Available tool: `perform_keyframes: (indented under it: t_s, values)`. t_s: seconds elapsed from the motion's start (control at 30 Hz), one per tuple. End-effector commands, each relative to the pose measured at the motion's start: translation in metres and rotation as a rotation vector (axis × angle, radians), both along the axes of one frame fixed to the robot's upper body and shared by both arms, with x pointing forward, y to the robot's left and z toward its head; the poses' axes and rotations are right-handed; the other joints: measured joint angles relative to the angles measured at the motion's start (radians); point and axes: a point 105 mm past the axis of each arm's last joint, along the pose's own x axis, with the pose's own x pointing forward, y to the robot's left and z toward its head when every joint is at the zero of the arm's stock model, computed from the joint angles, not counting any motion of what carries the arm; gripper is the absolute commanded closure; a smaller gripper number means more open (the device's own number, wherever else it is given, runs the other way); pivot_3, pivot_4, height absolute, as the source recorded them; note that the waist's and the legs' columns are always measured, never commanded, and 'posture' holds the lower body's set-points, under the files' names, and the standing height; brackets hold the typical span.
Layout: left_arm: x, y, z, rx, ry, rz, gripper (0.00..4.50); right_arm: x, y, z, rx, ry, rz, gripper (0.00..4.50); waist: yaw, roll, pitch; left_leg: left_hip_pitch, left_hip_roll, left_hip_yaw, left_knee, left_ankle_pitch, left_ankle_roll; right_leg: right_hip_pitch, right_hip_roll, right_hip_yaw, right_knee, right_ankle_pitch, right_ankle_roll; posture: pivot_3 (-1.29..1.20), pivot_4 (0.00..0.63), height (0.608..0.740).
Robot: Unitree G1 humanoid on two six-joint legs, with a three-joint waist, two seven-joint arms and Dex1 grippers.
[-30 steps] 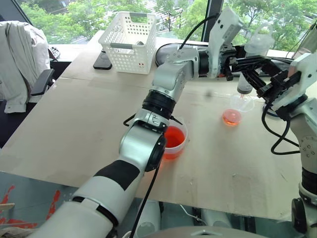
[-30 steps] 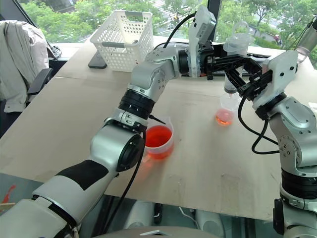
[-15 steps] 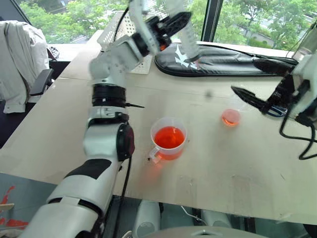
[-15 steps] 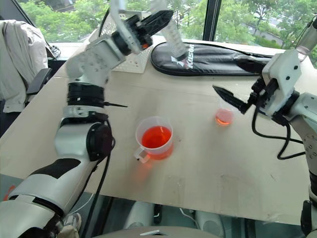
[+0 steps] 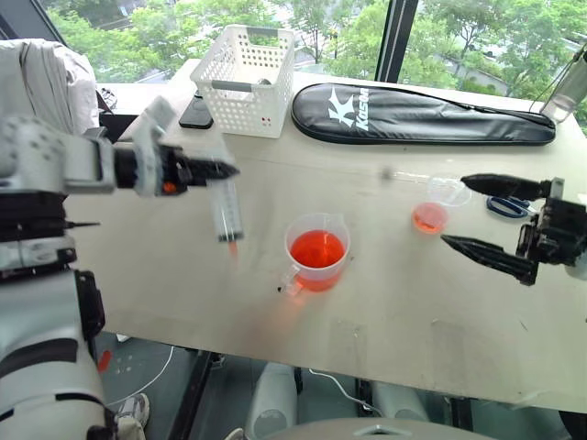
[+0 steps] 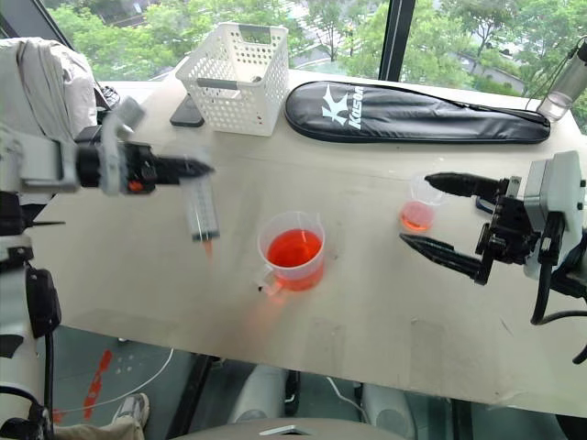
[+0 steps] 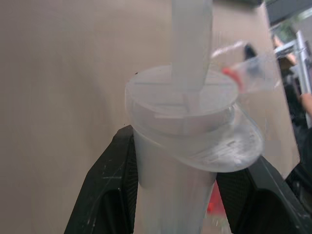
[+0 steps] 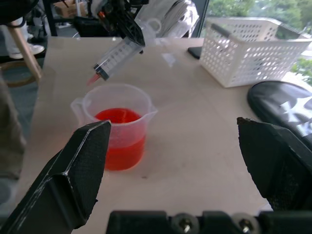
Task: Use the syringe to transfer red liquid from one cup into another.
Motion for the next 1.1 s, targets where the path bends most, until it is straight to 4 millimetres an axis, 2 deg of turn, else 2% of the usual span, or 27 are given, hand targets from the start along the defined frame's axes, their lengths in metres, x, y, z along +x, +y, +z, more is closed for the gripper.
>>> perform_keyframes:
  t_s: [0.03,0.13,0.33,0.4,0.43,0.47,0.53,0.57,0.63,0.7,0.77,0.87,1.03,1.1]
  values:
    - [0.012,-0.005,-0.013,0.061,-0.029,-0.049,2.79,-0.018,0.002,0.004,-0.027,-0.023,0.028,0.03,0.005,-0.002,-0.001,-0.001,0.000,0.000,0.000,0.000,0.000,0.000,0.000,0.000,0.000,0.000,0.000,0.00,0.150,0.724]
    - [0.026,-0.006,-0.036,0.127,-0.011,-0.070,2.79,-0.025,0.005,0.000,-0.043,-0.014,0.025,0.03,0.007,-0.002,-0.001,0.000,-0.001,0.000,0.001,0.000,0.000,0.000,0.000,0.000,0.000,0.000,0.000,0.00,0.150,0.724]
    - [0.042,-0.011,-0.058,0.223,0.012,-0.139,2.79,-0.030,0.006,-0.009,-0.062,-0.011,-0.012,0.03,0.002,-0.002,-0.001,-0.001,-0.001,0.000,0.001,0.000,0.000,0.000,0.000,0.000,-0.001,0.000,0.000,0.00,0.150,0.724]
    - [0.046,-0.012,-0.063,0.253,0.010,-0.140,1.89,-0.030,0.006,-0.008,-0.043,-0.009,-0.031,0.00,0.001,-0.002,-0.001,0.000,-0.001,0.000,0.000,0.000,0.000,0.000,0.000,0.001,0.000,0.000,0.000,0.00,0.150,0.724]
    - [0.047,-0.012,-0.065,0.263,0.007,-0.150,1.70,-0.030,0.006,-0.009,-0.038,-0.007,-0.041,0.00,0.000,-0.003,-0.001,0.000,-0.001,-0.001,0.000,0.000,0.000,0.000,0.000,0.001,0.000,0.000,0.000,0.00,0.150,0.724]
    - [0.048,-0.012,-0.063,0.262,0.001,-0.143,1.07,-0.030,0.004,-0.010,-0.035,-0.008,-0.061,0.00,0.001,-0.003,-0.002,-0.001,-0.001,-0.001,0.000,0.000,0.000,0.000,0.000,0.000,0.000,0.000,0.000,0.00,0.150,0.724]
    - [0.048,-0.009,-0.055,0.253,-0.027,-0.126,0.64,-0.030,-0.002,-0.012,-0.028,-0.004,-0.109,0.00,0.004,-0.003,-0.002,-0.001,-0.001,-0.001,0.000,0.000,0.000,0.000,0.000,0.000,0.000,0.000,0.000,0.00,0.150,0.724]
    - [0.047,-0.008,-0.048,0.239,-0.053,-0.118,0.18,-0.030,-0.005,-0.014,-0.032,0.001,-0.129,0.00,0.004,-0.003,-0.002,-0.001,-0.001,-0.001,0.000,0.000,0.000,0.000,0.000,0.000,0.000,0.000,0.000,0.00,0.150,0.724]
    - [0.041,-0.006,-0.030,0.196,-0.104,-0.105,0.08,-0.033,-0.011,-0.019,-0.030,0.023,-0.157,0.00,-0.002,-0.003,-0.002,-0.001,-0.001,-0.001,0.000,0.000,0.000,0.000,0.000,0.000,0.000,0.000,0.000,0.00,0.150,0.724]
    - [0.036,-0.007,-0.006,0.144,-0.263,-0.087,0.08,-0.032,-0.019,-0.021,-0.012,0.025,-0.197,0.00,-0.013,-0.003,-0.001,-0.001,0.000,-0.001,0.000,0.000,0.000,0.000,0.000,0.000,0.000,0.000,0.001,0.00,0.150,0.724]
    - [0.025,-0.010,0.016,0.110,-0.508,-0.064,0.08,-0.027,-0.030,-0.021,0.005,0.010,-0.254,0.00,-0.019,-0.003,-0.002,-0.001,0.000,-0.002,-0.001,0.000,0.000,0.000,-0.001,0.001,-0.001,0.001,0.002,0.00,0.150,0.724]
    - [0.000,-0.013,0.028,0.135,-0.774,-0.038,0.08,-0.025,-0.040,-0.020,0.017,-0.003,-0.283,0.00,-0.019,-0.003,-0.002,-0.001,-0.001,-0.002,-0.001,0.000,0.000,0.000,-0.003,0.000,-0.001,0.002,0.004,0.00,0.150,0.724]
    - [-0.049,-0.014,0.007,0.103,-0.895,-0.020,0.08,-0.032,-0.061,-0.028,-0.010,0.041,-0.294,0.00,-0.019,-0.002,-0.003,0.003,-0.001,0.000,-0.001,0.000,0.000,0.003,-0.003,0.001,-0.002,0.000,0.000,0.00,0.150,0.724]
    - [-0.061,-0.006,-0.003,0.080,-0.878,0.025,0.08,-0.035,-0.075,-0.036,-0.040,0.076,-0.320,0.00,-0.016,-0.004,-0.003,0.003,-0.001,0.000,-0.001,0.000,0.000,0.004,-0.003,0.000,-0.001,0.000,0.000,0.00,0.150,0.724]
